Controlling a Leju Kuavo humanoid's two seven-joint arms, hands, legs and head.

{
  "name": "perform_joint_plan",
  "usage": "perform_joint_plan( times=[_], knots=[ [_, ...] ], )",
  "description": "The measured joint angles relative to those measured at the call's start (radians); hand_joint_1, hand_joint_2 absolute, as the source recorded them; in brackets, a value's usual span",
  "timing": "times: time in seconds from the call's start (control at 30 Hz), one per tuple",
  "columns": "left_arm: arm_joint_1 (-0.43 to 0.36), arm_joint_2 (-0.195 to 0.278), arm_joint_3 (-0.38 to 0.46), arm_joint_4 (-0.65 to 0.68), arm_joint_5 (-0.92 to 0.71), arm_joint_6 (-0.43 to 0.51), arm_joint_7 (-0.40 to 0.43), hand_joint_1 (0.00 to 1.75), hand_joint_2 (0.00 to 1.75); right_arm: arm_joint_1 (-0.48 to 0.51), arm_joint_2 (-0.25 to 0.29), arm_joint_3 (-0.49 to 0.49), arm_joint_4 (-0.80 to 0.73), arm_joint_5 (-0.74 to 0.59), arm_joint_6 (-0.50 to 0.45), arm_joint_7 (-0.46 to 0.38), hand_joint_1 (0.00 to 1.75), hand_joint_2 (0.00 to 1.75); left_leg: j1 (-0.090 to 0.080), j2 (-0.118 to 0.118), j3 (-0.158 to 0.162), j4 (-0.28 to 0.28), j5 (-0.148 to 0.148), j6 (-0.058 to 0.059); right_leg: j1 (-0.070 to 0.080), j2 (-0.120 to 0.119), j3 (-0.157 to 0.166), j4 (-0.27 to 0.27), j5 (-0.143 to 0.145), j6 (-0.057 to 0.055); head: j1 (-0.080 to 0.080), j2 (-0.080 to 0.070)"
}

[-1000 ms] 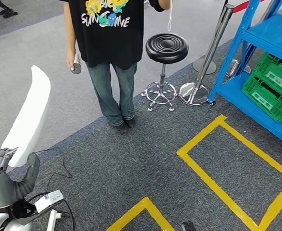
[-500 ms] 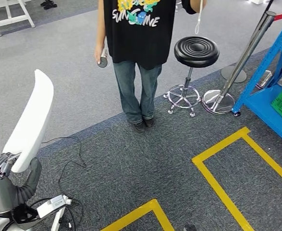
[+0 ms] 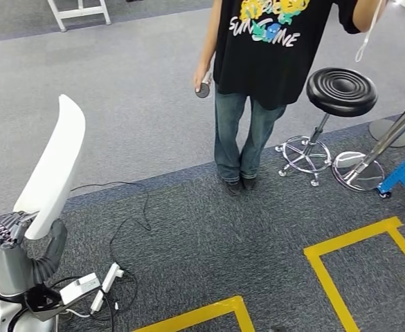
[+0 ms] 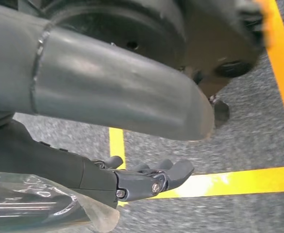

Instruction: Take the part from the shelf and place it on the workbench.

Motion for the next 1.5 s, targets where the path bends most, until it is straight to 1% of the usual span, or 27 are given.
perform_joint_plan(
  times=[0.07,0.13,0.17,0.23,0.3,0.37,0.4,0.47,0.5,0.57,0.6,0.67,0.73,0.8,0.87,0.9,0.97,1.03,1.1,1.17,1.2,1.27,1.3,1.37,1.4,1.43,1.5],
  knots=[
    [-0.012,-0.001,-0.003,0.005,-0.015,0.0,0.012,1.75,1.75,-0.002,0.0,0.0,0.0,-0.007,0.0,-0.001,0.0,0.0,0.001,-0.023,-0.006,0.007,-0.002,-0.012,-0.003,0.034,0.035,-0.065,0.015,-0.004,0.0,0.0],
    [-0.019,0.0,-0.006,0.009,-0.027,0.0,0.026,1.75,1.75,-0.003,0.002,0.0,0.0,-0.017,-0.008,-0.001,0.0,0.0,0.004,-0.043,-0.013,0.009,0.001,-0.022,-0.002,0.024,0.043,-0.07,0.012,-0.014,-0.001,0.0],
    [-0.021,0.001,-0.007,0.011,-0.034,0.0,0.033,1.75,1.75,-0.003,0.004,0.0,-0.001,-0.022,-0.016,-0.001,0.0,0.0,0.004,-0.035,-0.015,0.012,-0.001,-0.026,-0.002,0.013,0.045,-0.072,0.013,-0.02,-0.001,0.0],
    [-0.029,0.003,-0.011,0.013,-0.048,0.0,0.051,1.75,1.75,-0.004,0.007,0.0,-0.002,-0.028,-0.028,0.0,0.0,0.0,0.002,0.012,-0.037,0.061,-0.03,-0.035,-0.002,-0.011,0.05,-0.076,0.014,-0.031,-0.006,0.0],
    [-0.04,0.006,-0.016,0.015,-0.056,0.0,0.063,1.75,1.75,-0.002,0.01,0.0,-0.002,-0.032,-0.033,0.0,0.0,0.0,0.003,0.058,-0.095,0.184,-0.089,-0.042,0.002,-0.038,0.053,-0.076,0.01,-0.039,-0.009,0.0],
    [-0.043,0.008,-0.021,0.018,-0.059,0.0,0.068,1.75,1.75,-0.002,0.011,0.0,-0.003,-0.034,-0.035,0.0,0.0,0.0,0.005,0.066,-0.147,0.287,-0.12,-0.045,0.005,-0.066,0.056,-0.076,0.005,-0.043,-0.009,0.0],
    [-0.043,0.009,-0.023,0.02,-0.06,0.0,0.069,1.75,1.75,-0.002,0.012,0.0,-0.003,-0.034,-0.035,0.0,0.0,0.0,0.005,0.067,-0.15,0.29,-0.108,-0.043,0.006,-0.079,0.058,-0.076,0.002,-0.044,-0.01,0.0],
    [-0.044,0.011,-0.025,0.022,-0.062,0.0,0.07,1.75,1.75,-0.004,0.013,0.0,-0.005,-0.034,-0.035,0.0,0.0,0.0,0.002,0.084,-0.099,0.185,-0.039,-0.033,0.008,-0.102,0.069,-0.077,-0.006,-0.043,-0.01,0.0],
    [-0.046,0.012,-0.026,0.022,-0.063,0.0,0.071,1.75,1.75,-0.005,0.014,0.0,-0.006,-0.034,-0.035,0.0,0.0,0.0,-0.006,0.111,-0.066,0.119,-0.012,-0.025,0.011,-0.113,0.074,-0.077,-0.01,-0.042,-0.009,0.0],
    [-0.052,0.013,-0.028,0.022,-0.063,0.0,0.072,1.75,1.75,-0.005,0.017,0.0,-0.007,-0.035,-0.035,0.0,0.0,0.0,-0.021,0.156,-0.024,0.029,0.008,-0.009,0.015,-0.134,0.08,-0.078,-0.018,-0.035,-0.01,0.0],
    [-0.054,0.014,-0.029,0.023,-0.063,0.0,0.073,1.75,1.75,-0.005,0.019,0.0,-0.007,-0.035,-0.035,0.0,0.0,0.0,-0.027,0.163,-0.021,0.019,0.001,-0.004,0.017,-0.146,0.081,-0.079,-0.02,-0.03,-0.011,0.0],
    [-0.055,0.015,-0.03,0.023,-0.064,0.0,0.073,1.75,1.75,-0.007,0.021,0.0,-0.009,-0.034,-0.035,0.0,0.0,0.0,-0.025,0.139,-0.018,0.005,0.002,0.003,0.016,-0.163,0.086,-0.081,-0.027,-0.02,-0.011,0.0],
    [-0.057,0.017,-0.032,0.023,-0.064,0.001,0.075,1.75,1.75,-0.011,0.022,0.0,-0.01,-0.035,-0.035,-0.002,0.0,0.0,-0.017,0.114,-0.009,-0.008,0.007,0.01,0.014,-0.123,0.072,-0.043,-0.053,-0.011,-0.009,0.0],
    [-0.061,0.017,-0.037,0.023,-0.064,0.001,0.083,1.75,1.75,-0.011,0.022,0.0,-0.011,-0.036,-0.035,-0.006,0.0,0.0,-0.01,0.089,-0.004,-0.013,0.008,0.015,0.011,-0.063,0.013,0.071,-0.103,-0.006,-0.004,0.0],
    [-0.062,0.017,-0.044,0.023,-0.066,0.0,0.094,1.75,1.75,-0.007,0.022,0.0,-0.011,-0.039,-0.036,-0.008,0.0,0.0,-0.008,0.061,-0.003,-0.012,0.007,0.017,0.008,-0.045,-0.059,0.183,-0.131,0.0,0.0,0.0],
    [-0.062,0.017,-0.046,0.023,-0.067,0.0,0.098,1.75,1.75,-0.006,0.022,0.0,-0.011,-0.041,-0.037,-0.009,0.0,0.0,-0.007,0.046,-0.002,-0.011,0.006,0.016,0.006,-0.044,-0.076,0.197,-0.119,0.003,0.001,0.0],
    [-0.062,0.017,-0.049,0.023,-0.067,0.0,0.103,1.75,1.75,-0.005,0.022,0.0,-0.011,-0.044,-0.039,-0.01,0.0,0.0,0.0,0.016,0.003,-0.007,0.002,0.009,0.0,-0.034,-0.054,0.111,-0.043,0.01,0.001,0.0],
    [-0.064,0.017,-0.05,0.024,-0.067,0.0,0.104,1.75,1.75,-0.005,0.022,0.0,-0.012,-0.046,-0.039,-0.011,0.0,0.0,0.004,-0.01,0.001,0.005,-0.007,-0.004,-0.009,0.008,-0.002,-0.011,0.014,0.016,0.003,0.0],
    [-0.067,0.017,-0.052,0.024,-0.067,0.0,0.106,1.75,1.75,-0.006,0.021,0.0,-0.012,-0.046,-0.034,-0.012,0.0,0.0,0.006,-0.032,-0.007,0.013,-0.009,-0.017,-0.012,0.034,0.024,-0.059,0.017,0.009,0.004,0.0],
    [-0.068,0.018,-0.053,0.024,-0.069,0.0,0.109,1.75,1.75,-0.006,0.018,0.0,-0.013,-0.045,-0.028,-0.012,0.0,0.0,0.009,-0.047,-0.013,0.013,-0.007,-0.027,-0.009,0.017,0.029,-0.063,0.017,-0.007,0.004,0.0],
    [-0.068,0.018,-0.053,0.024,-0.069,0.0,0.11,1.75,1.75,-0.007,0.016,0.0,-0.013,-0.045,-0.025,-0.012,0.0,0.0,0.008,-0.034,-0.016,0.02,-0.011,-0.031,-0.009,0.006,0.031,-0.065,0.018,-0.014,0.002,0.0],
    [-0.072,0.019,-0.054,0.024,-0.07,0.0,0.111,1.75,1.75,-0.006,0.011,0.0,-0.013,-0.046,-0.021,-0.012,0.0,0.0,0.007,0.02,-0.044,0.083,-0.047,-0.04,-0.009,-0.018,0.038,-0.07,0.017,-0.026,-0.004,0.0],
    [-0.075,0.019,-0.054,0.025,-0.07,0.0,0.111,1.75,1.75,-0.004,0.01,0.0,-0.012,-0.046,-0.02,-0.012,0.0,0.0,0.007,0.048,-0.072,0.143,-0.077,-0.043,-0.006,-0.03,0.04,-0.071,0.015,-0.03,-0.008,0.0],
    [-0.076,0.019,-0.055,0.028,-0.072,0.0,0.112,1.75,1.75,-0.002,0.009,0.0,-0.012,-0.046,-0.02,-0.012,0.0,0.0,0.01,0.065,-0.132,0.265,-0.122,-0.047,-0.002,-0.058,0.044,-0.071,0.01,-0.036,-0.009,0.0],
    [-0.075,0.019,-0.055,0.029,-0.073,0.0,0.112,1.75,1.75,-0.002,0.009,0.0,-0.012,-0.047,-0.019,-0.012,0.0,0.0,0.01,0.067,-0.146,0.29,-0.122,-0.046,-0.001,-0.071,0.046,-0.071,0.007,-0.037,-0.009,0.0],
    [-0.075,0.019,-0.055,0.031,-0.074,0.0,0.112,1.75,1.75,-0.002,0.009,0.0,-0.012,-0.047,-0.019,-0.012,0.0,0.0,0.01,0.069,-0.14,0.275,-0.102,-0.044,0.001,-0.084,0.049,-0.071,0.004,-0.037,-0.009,0.0],
    [-0.075,0.019,-0.055,0.032,-0.075,0.0,0.111,1.75,1.75,-0.003,0.008,0.0,-0.012,-0.047,-0.019,-0.012,0.0,0.0,0.004,0.093,-0.08,0.153,-0.033,-0.031,0.004,-0.107,0.06,-0.071,-0.003,-0.037,-0.009,0.0]
  ],
)
